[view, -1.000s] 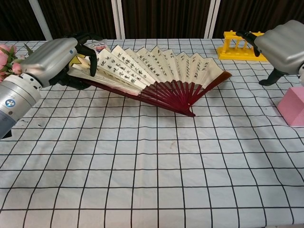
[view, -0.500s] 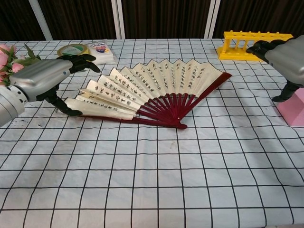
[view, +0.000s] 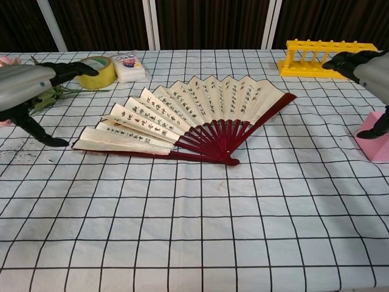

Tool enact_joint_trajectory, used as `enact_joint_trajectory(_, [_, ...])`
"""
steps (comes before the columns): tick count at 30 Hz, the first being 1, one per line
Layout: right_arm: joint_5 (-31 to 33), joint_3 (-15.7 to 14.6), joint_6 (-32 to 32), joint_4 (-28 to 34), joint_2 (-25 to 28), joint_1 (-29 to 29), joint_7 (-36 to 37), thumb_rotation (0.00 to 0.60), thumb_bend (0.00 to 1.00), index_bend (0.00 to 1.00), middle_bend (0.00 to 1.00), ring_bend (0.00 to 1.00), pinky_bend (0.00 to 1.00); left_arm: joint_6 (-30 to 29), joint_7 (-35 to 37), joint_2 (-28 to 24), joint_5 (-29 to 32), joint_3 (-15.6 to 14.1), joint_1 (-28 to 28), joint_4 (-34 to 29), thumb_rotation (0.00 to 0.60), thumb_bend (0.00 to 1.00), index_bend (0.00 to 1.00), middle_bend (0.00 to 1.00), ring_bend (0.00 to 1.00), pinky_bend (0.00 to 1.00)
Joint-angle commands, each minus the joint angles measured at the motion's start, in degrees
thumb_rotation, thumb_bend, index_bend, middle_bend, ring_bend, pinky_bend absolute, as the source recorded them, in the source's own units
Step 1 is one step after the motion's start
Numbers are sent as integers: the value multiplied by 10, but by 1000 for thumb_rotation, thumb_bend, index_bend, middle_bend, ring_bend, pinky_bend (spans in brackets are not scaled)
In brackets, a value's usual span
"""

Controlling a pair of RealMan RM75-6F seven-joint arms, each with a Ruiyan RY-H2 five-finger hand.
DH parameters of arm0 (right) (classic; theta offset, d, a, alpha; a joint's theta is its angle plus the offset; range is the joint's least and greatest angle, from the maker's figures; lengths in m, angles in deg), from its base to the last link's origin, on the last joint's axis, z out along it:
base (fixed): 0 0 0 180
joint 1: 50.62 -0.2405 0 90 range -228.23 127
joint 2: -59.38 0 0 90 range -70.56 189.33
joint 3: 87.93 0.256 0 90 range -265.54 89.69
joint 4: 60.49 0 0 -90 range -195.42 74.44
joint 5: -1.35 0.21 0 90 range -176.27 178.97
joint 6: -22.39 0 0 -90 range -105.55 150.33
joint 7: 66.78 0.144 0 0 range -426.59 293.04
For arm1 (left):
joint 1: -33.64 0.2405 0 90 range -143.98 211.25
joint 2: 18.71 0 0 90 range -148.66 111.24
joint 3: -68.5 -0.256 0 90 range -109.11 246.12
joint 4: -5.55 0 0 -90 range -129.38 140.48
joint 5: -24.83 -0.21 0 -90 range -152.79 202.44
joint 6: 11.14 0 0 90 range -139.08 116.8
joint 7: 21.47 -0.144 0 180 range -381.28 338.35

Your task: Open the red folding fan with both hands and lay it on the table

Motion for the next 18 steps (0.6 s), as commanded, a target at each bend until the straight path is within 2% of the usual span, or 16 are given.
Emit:
enact_joint_trajectory(1, [-38, -17, -39, 41, 39, 31, 45, 600, 0, 0, 0, 71, 184, -57, -7, -44, -7, -10, 42, -51, 600, 0, 11, 0, 0, 0])
enact_joint_trajectory(6, [-82, -46, -91, 91, 108, 84, 126, 600, 0, 0, 0, 68, 184, -135, 4, -95, -18, -30, 103, -87, 600, 0, 10, 0, 0, 0])
enact_joint_trajectory(10, [-140, -84, -146, 94, 174, 139, 211, 600, 0, 0, 0, 65, 184, -199, 25, -134, -29, -56, 164, -89, 600, 0, 4, 0, 0, 0])
enact_joint_trajectory(12, [-159, -105, -190, 74, 201, 182, 267, 600, 0, 0, 0, 65, 184, -239, 44, -154, -21, -69, 207, -83, 600, 0, 1, 0, 0, 0])
enact_joint_trajectory(15, [-175, -112, -206, 45, 204, 201, 305, 600, 0, 0, 0, 65, 184, -251, 55, -159, -26, -67, 220, -83, 600, 0, 0, 0, 0, 0])
enact_joint_trajectory(18, [-191, -113, -217, -9, 190, 215, 341, 600, 0, 0, 0, 66, 184, -248, 59, -155, -24, -55, 223, -70, 600, 0, 0, 0, 0, 0])
